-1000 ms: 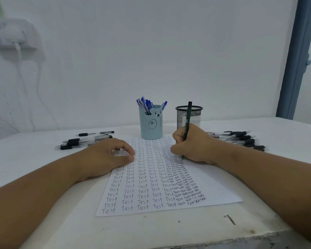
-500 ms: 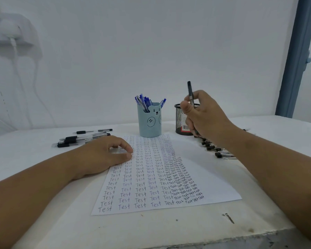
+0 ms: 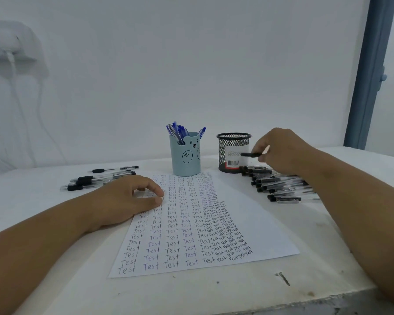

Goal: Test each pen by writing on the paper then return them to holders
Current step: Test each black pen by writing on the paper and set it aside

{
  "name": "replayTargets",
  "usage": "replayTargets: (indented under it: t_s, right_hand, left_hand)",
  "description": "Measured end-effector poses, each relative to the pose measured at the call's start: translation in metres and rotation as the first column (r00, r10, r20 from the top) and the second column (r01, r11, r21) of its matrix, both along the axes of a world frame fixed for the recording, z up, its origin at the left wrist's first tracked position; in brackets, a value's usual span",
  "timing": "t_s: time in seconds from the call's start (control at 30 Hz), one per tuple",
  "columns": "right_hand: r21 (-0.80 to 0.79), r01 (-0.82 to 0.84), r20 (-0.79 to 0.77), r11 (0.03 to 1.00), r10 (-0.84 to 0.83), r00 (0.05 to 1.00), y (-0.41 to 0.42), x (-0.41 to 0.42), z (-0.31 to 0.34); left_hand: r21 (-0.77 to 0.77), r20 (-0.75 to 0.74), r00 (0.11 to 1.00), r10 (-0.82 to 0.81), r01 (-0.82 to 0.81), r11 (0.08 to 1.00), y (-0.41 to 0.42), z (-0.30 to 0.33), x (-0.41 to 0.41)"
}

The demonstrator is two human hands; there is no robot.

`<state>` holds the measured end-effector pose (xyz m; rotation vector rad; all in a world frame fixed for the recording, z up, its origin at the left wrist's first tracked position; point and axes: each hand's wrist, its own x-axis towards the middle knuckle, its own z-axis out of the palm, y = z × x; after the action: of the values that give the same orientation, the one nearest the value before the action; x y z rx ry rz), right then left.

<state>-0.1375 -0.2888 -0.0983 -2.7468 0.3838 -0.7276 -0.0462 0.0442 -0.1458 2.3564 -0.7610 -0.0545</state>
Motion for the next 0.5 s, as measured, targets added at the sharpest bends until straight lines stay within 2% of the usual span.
replayTargets:
  t_s: [0.1, 0.27, 0.5]
  right_hand:
    - [-0.038, 0.065, -0.089, 0.997, -0.068, 0.994, -0.0067, 0.0009, -0.0023]
    - [-0.042, 0.059, -0.161, 0.997, -0.065, 0.985, -0.0072, 0.0004, -0.0037]
    - [-0.023, 0.070, -0.201, 0.997, -0.073, 0.977, -0.0038, 0.0054, -0.0065]
  left_hand:
    - [-0.006, -0.002, 1.000, -0.002, 0.002, 1.000, 0.0003, 0.0000, -0.0004]
    - [-0.007, 0.003, 1.000, -0.005, 0.006, 1.000, -0.0005, 0.0002, 0.0002]
    - [0.004, 0.010, 1.000, 0.000, 0.000, 1.000, -0.0002, 0.0004, 0.0013]
